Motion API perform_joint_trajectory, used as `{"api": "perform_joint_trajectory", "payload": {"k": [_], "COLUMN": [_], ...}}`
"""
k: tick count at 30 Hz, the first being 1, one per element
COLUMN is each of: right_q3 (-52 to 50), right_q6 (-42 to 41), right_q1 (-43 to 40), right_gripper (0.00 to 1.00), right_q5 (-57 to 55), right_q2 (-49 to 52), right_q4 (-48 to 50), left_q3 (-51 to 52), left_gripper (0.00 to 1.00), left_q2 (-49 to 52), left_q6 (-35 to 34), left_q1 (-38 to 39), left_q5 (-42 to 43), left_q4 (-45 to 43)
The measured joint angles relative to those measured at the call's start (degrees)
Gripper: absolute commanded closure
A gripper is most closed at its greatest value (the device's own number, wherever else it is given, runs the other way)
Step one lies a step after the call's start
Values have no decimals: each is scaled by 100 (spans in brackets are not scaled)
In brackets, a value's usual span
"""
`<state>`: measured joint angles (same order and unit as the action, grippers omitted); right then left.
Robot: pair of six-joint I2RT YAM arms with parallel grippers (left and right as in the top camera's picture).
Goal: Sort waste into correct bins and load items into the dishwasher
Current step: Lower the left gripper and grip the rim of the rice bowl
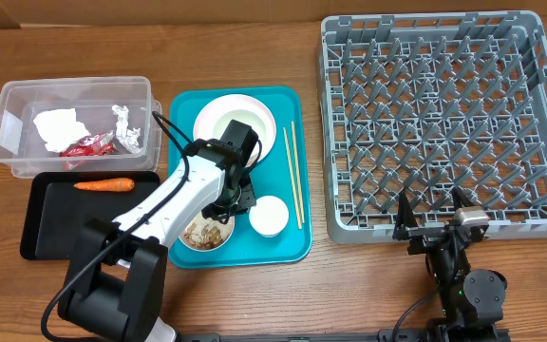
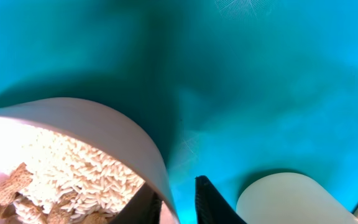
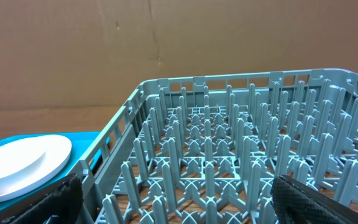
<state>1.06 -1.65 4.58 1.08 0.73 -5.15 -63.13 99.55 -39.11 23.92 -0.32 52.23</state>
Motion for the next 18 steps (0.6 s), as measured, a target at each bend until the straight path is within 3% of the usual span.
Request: {"api": "perform_joint_trajectory", "payload": {"k": [12, 18], "right_q3": [0, 0], "right_q6": [-2, 0], "right_q1": [0, 0], "right_gripper": [0, 0], "right_q5": [0, -2], "right_q2": [0, 0], "right_q4": [-2, -2], "left_q3": [0, 0], "left_gripper": [96, 96], "left_q2": [0, 0], "left_q6": [20, 415], "left_q1": [0, 0], "left_q5": [-37, -105], "left_q4": [2, 55]}}
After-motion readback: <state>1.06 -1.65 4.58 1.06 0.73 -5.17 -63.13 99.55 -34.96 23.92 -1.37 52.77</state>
